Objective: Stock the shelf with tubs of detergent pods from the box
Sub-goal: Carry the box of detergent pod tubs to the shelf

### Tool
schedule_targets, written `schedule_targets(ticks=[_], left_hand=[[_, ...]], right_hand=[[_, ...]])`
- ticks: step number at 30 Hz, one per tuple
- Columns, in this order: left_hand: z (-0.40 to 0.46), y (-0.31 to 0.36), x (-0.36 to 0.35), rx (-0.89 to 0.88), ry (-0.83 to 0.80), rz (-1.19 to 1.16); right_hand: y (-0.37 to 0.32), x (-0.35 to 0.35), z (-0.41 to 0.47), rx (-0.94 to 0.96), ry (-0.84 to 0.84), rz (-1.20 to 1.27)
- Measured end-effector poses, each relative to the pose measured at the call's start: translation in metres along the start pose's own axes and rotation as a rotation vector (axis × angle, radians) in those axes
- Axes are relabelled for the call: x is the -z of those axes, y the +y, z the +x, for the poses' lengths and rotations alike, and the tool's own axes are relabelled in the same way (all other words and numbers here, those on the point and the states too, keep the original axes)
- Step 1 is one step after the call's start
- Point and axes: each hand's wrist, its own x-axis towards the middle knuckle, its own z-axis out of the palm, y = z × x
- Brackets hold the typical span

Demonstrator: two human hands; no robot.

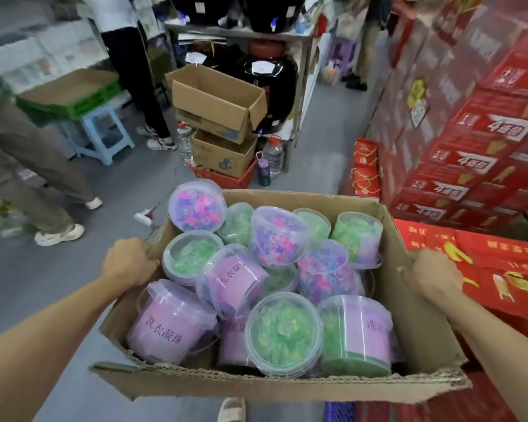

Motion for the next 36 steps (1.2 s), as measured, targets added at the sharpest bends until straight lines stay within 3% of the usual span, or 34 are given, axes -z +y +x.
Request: schedule_targets(ticks=[4, 11, 20, 36], left_hand=[[0.097, 0.047, 0.023, -0.098, 0.014, 0.035], [0.239, 0.147, 0.046, -0.116, 0.013, -0.033], [0.397, 0.286, 0.046, -0.115, 0.019, -0.034], [0.721, 0.521, 0.057, -0.316, 0.0, 0.02]], right_hand=[[-0.029, 0.016, 0.069, -0.069, 0.018, 0.015], [-0.06, 0.048, 0.204, -0.129, 0.066, 0.077], [-0.073, 0.083, 0.413, -0.112, 0.076, 0.068], [-0.116, 0.133, 0.736, -0.261, 0.089, 0.089]])
